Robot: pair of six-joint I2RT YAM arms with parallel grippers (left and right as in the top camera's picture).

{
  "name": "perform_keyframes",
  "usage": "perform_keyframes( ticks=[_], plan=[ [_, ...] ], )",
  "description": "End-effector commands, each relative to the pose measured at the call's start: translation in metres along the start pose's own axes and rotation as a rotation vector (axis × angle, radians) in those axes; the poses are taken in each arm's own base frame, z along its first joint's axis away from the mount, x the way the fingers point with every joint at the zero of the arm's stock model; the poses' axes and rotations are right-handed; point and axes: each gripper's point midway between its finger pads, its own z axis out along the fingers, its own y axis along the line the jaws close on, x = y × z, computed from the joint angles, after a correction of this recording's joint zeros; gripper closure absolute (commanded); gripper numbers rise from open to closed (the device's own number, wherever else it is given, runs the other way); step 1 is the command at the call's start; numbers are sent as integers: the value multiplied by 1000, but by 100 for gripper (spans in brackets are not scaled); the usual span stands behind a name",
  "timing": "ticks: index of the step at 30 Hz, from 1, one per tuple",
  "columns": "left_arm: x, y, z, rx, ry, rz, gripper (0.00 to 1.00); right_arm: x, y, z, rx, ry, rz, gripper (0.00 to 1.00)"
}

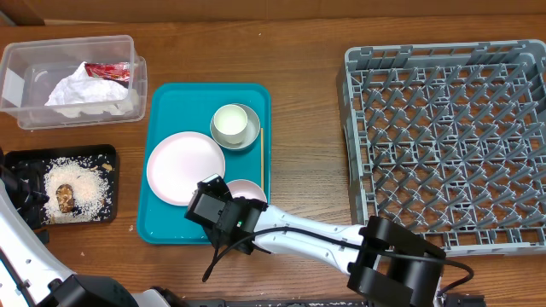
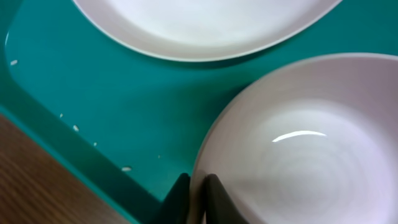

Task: Sort waste into correct bins and load items into the dishwasher
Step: 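Lift the small plate and carry it to the dish rack's back right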

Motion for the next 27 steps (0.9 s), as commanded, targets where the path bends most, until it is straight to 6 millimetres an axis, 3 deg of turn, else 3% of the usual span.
perform_keyframes(
  ticks=[1, 6, 9, 13, 18, 23, 24, 27],
  plan=[
    [-1, 1, 2, -7, -1, -19, 0, -18, 19, -24, -59, -25, 22, 96],
    [-1, 1, 2, -7, -1, -19, 0, -50, 29, -79, -82, -85, 30, 96],
    [0, 1, 2, -7, 0, -18, 0, -75, 10, -122, -20, -149, 62, 96],
    [-1, 1, 2, -7, -1, -19, 0, -107, -59, -195, 116, -272, 173, 96],
    [-1, 1, 2, -6, -1, -19, 0, -126, -161, -264, 168, -369, 289, 96],
    [-1, 1, 2, -7, -1, -19, 0, -133, -250, -300, -22, -406, 331, 96],
    [-1, 1, 2, -7, -1, -19, 0, -136, -278, -307, -137, -442, 363, 96],
    [-1, 1, 2, -7, -1, -19, 0, -141, -308, -312, -356, -499, 389, 96]
  ],
)
